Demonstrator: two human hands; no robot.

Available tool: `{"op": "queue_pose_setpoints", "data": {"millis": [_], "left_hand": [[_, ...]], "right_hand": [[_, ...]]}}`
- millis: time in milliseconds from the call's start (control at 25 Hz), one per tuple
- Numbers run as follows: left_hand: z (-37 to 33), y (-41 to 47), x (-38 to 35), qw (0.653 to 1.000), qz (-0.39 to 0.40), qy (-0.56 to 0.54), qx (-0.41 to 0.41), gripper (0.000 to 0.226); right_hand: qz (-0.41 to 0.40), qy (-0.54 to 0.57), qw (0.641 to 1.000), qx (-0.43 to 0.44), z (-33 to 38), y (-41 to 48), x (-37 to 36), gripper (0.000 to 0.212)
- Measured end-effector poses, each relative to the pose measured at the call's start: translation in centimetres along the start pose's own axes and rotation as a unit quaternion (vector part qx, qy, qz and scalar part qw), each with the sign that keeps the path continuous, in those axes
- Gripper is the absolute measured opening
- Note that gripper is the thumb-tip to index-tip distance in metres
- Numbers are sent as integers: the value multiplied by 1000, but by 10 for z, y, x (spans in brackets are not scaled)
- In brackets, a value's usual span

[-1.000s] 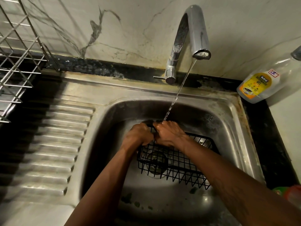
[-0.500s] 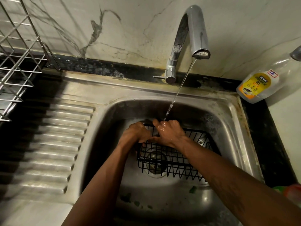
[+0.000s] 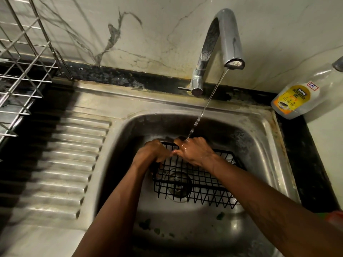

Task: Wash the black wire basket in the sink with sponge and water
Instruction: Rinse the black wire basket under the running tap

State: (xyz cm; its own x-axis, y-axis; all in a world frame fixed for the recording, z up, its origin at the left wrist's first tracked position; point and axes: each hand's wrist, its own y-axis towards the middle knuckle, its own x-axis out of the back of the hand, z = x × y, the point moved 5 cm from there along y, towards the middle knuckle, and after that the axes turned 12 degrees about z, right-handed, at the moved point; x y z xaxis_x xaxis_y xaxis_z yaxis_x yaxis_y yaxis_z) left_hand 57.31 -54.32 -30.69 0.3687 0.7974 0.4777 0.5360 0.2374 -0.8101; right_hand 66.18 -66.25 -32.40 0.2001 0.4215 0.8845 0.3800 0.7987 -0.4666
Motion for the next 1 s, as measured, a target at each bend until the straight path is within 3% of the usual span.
{"op": "queue_pose_setpoints", "data": {"millis": [160,280,440,760,1000], "left_hand": [[5,0,-1,1000,-1,-6,14,29],[5,2,1,1000,-1,10,12,13],[6,5,2,1000,-4,24,7,9],[13,7,6,999,-21,29,31,14],[20,7,9,999,-16,-10,44,13]], "right_hand": [[30,-23,999,-11,-2,2,-10,82],[27,-7,1000,-4,0,5,-11,76],[-11,72,997,10,1,1,-6,56],[42,-18,999,-10,-2,-1,-8,80],[60,0,998,6,4,-3,1,72]]}}
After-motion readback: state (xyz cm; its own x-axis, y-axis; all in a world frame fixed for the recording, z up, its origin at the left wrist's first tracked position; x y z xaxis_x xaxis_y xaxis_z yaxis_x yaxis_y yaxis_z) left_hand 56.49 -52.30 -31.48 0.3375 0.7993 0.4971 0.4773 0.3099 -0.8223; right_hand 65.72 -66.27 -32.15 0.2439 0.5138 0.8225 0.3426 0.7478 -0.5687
